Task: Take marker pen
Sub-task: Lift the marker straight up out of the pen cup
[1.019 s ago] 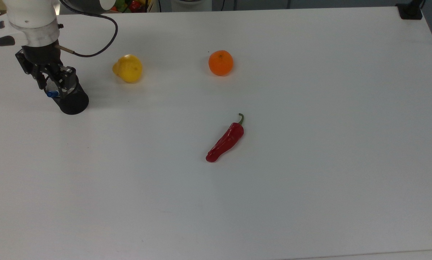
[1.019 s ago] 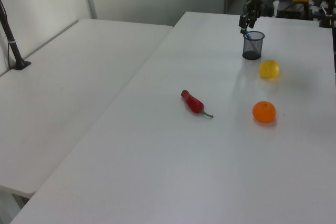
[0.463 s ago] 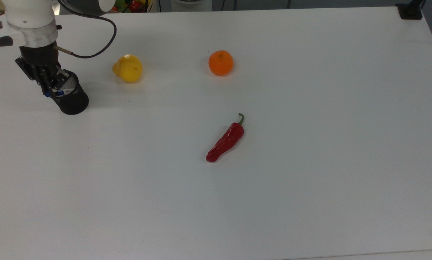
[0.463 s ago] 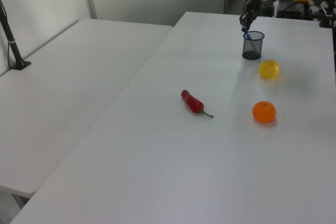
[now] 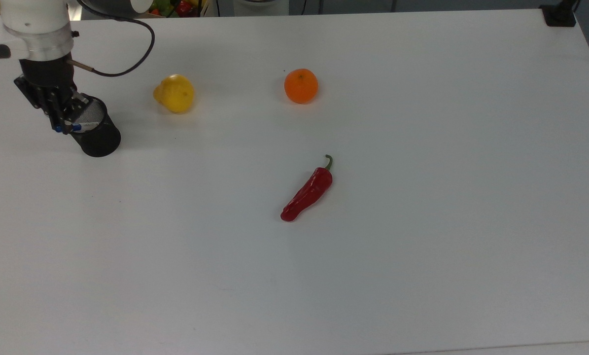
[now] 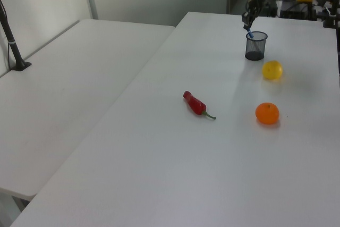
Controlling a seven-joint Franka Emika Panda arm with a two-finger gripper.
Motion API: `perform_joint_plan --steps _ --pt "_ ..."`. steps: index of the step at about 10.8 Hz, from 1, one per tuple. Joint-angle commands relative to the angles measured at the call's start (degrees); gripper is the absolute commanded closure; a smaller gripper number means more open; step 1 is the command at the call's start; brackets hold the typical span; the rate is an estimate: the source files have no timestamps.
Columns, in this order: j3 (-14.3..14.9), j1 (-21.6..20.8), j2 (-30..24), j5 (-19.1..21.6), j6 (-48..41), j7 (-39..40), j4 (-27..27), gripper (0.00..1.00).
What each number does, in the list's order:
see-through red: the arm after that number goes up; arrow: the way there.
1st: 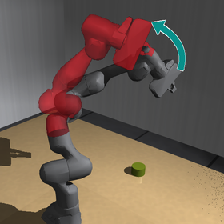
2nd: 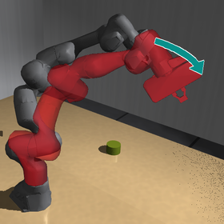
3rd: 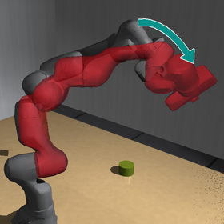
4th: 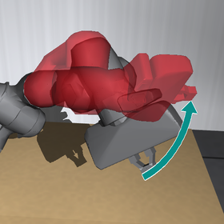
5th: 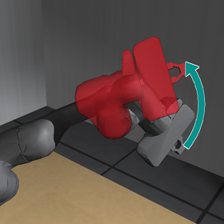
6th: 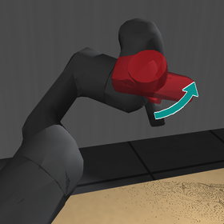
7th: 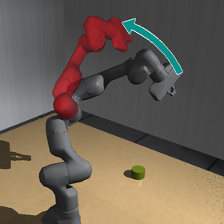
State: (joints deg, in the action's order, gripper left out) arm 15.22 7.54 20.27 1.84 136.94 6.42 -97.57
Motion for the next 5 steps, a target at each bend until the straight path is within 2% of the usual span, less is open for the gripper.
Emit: perform_joint_plan --steps 1,5 --pt "0.1 0.8 -2.4 4.0 0.1 3.1 3.0 0.95" --pt "-0.3 0.6 -5.6 7.2 -3.8 3.0 6.1 0.95"
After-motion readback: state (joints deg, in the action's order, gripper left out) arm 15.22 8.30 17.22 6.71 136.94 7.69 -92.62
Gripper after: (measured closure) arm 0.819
